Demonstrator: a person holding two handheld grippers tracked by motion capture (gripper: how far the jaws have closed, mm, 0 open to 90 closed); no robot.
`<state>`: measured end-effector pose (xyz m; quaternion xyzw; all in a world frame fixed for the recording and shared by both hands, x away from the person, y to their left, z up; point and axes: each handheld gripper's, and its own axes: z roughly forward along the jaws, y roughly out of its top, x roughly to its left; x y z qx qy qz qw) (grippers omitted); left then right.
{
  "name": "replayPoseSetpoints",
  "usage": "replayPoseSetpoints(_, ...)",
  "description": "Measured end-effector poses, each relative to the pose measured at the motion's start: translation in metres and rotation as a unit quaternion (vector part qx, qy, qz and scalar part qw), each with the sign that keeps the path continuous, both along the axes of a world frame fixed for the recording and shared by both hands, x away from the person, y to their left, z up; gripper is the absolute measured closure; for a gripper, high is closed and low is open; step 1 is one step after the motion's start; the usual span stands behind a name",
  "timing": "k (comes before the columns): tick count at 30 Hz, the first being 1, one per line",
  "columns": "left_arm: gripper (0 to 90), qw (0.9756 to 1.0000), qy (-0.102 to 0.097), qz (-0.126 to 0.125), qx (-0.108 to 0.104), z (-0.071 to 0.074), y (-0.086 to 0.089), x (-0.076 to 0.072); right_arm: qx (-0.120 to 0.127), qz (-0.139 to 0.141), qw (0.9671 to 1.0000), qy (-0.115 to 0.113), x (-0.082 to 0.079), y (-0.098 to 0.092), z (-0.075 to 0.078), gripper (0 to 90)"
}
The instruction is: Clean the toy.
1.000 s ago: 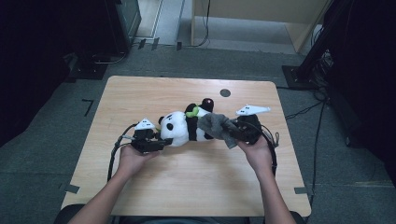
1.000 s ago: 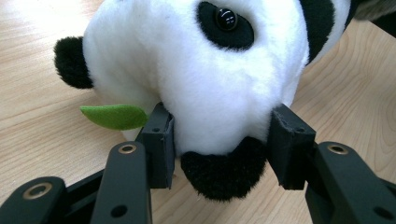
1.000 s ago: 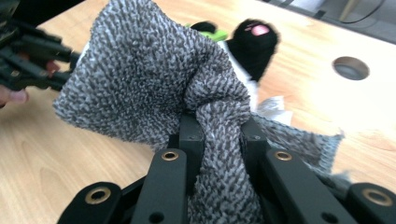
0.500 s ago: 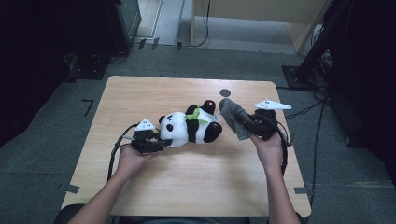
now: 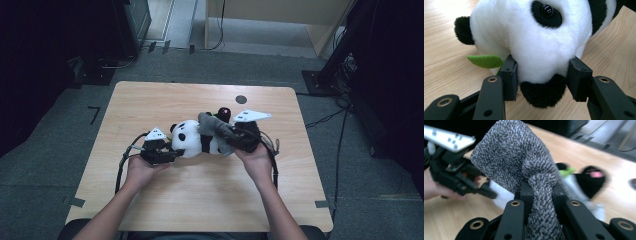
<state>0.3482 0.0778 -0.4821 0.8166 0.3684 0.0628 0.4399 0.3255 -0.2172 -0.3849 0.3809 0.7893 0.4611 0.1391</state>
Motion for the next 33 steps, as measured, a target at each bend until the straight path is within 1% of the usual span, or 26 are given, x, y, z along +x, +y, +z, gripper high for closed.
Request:
replayPoseSetpoints(4,50.6,1.0,0.003,0.002,-0.004,0.0,0.0,0.0,-0.023,0.032,0.9991,0.018,0.003,0.029,-0.022,78.2)
replayPoseSetpoints(6,50.6,1.0,0.002,0.001,-0.003,0.0,0.0,0.0,-0.035,0.04,0.9983,0.024,0.003,0.041,-0.034,78.2)
replayPoseSetpoints(9,50.7,1.0,0.003,0.001,-0.002,0.0,0.0,0.0,-0.045,0.053,0.9969,0.038,0.003,0.055,-0.052,78.2)
replayPoseSetpoints(10,50.7,1.0,0.004,0.001,-0.001,0.0,0.0,0.0,-0.049,0.056,0.9965,0.039,0.002,0.058,-0.057,78.2)
replayPoseSetpoints(11,50.8,1.0,0.005,0.0,0.0,0.0,0.001,0.001,-0.053,0.058,0.9964,0.031,0.001,0.06,-0.06,78.2)
replayPoseSetpoints(13,50.8,1.0,0.007,0.0,-0.002,-0.001,0.001,0.001,-0.044,0.061,0.9967,0.029,0.001,0.059,-0.064,78.2)
replayPoseSetpoints(15,50.8,1.0,0.008,0.0,-0.002,-0.001,0.001,0.001,-0.032,0.064,0.9966,0.04,0.001,0.056,-0.068,78.2)
replayPoseSetpoints(19,51.0,0.9999,0.01,0.0,-0.005,-0.001,0.002,0.002,-0.048,0.076,0.9945,0.054,0.0,0.053,-0.077,78.3)
replayPoseSetpoints(22,51.0,0.9999,0.013,0.002,-0.009,-0.001,0.002,0.002,-0.058,0.08,0.9928,0.068,0.0,0.051,-0.079,78.4)
replayPoseSetpoints(26,51.1,0.9999,0.013,0.0,-0.009,-0.001,0.003,0.003,-0.088,0.083,0.9897,0.077,0.0,0.05,-0.084,78.4)
replayPoseSetpoints(29,51.2,1.0,0.005,-0.003,0.0,-0.001,0.001,0.001,-0.099,0.088,0.9875,0.086,0.001,0.048,-0.084,78.4)
replayPoseSetpoints(33,51.3,1.0,0.007,-0.003,-0.002,-0.001,0.002,0.002,-0.105,0.093,0.9855,0.095,0.002,0.043,-0.081,78.4)
